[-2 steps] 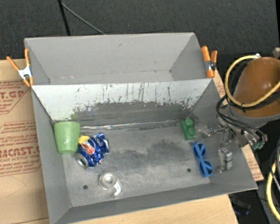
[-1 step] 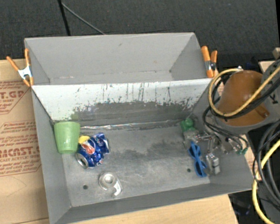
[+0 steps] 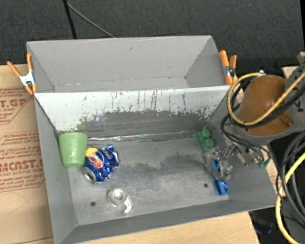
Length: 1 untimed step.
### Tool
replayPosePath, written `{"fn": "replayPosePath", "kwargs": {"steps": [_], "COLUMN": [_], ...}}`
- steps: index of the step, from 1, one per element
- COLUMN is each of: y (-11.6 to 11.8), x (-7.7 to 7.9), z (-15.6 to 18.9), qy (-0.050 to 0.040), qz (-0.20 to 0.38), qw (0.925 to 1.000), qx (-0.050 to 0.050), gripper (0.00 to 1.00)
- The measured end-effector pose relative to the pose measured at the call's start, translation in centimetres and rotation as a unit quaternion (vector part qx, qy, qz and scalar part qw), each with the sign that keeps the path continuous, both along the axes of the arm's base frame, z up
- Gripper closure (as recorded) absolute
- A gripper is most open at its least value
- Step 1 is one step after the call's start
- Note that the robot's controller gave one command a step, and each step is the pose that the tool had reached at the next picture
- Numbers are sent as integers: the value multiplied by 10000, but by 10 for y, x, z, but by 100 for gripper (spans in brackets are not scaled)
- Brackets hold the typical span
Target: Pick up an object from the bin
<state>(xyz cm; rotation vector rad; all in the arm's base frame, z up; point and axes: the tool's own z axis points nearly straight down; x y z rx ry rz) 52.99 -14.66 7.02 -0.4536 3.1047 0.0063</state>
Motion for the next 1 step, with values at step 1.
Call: {"fn": "replayPosePath", "kwargs": {"steps": [1], "y": [-5], "x": [-1], "z": [58], "qy": [-8], "qz": [2063], "qw": [9785], "qx": [-28], "gripper": [100]}}
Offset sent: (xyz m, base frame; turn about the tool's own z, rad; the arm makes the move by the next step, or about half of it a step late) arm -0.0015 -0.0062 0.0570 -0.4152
